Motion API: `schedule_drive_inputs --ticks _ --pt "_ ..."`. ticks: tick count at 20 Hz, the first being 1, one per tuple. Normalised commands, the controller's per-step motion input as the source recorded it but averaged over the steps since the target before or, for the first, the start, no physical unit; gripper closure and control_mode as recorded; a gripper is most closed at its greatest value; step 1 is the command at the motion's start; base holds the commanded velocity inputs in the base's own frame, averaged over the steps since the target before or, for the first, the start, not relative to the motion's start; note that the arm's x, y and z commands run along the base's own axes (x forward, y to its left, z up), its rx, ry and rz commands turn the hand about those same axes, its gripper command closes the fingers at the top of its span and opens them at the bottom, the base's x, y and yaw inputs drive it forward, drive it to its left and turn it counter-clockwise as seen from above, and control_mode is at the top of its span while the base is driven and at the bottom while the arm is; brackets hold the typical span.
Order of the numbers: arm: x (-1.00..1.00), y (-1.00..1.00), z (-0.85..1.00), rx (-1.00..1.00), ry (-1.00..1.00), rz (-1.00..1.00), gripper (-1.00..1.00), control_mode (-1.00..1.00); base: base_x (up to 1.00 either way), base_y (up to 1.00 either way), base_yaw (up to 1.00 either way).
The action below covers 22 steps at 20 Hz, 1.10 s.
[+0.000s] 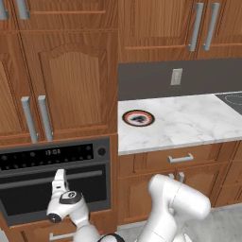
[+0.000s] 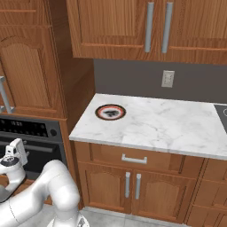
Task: Take the fish from the oven and place it on the plate on the counter.
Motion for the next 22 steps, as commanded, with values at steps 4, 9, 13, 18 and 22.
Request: schedule_drive_inputs --ticks 4,9,13,18,22 --pt "0.46 0.15 -0.26 0.00 -0.01 0.00 1.00 -1.00 0.00 0.00 0.00" --pt "0.29 0.06 -0.25 -0.01 -0.04 0.00 1.00 -1.00 0.00 0.00 0.00" --pt "0.09 0.16 -0.16 0.00 -0.07 0.00 1.00 -1.00 0.00 0.00 0.00" --pt "-0.07 0.34 -0.06 0.00 -0.03 0.00 1.00 -1.00 0.00 0.00 0.00" --pt "-0.52 0.62 -0.11 0.00 0.00 0.00 1.00 -1.00 0.00 0.00 0.00"
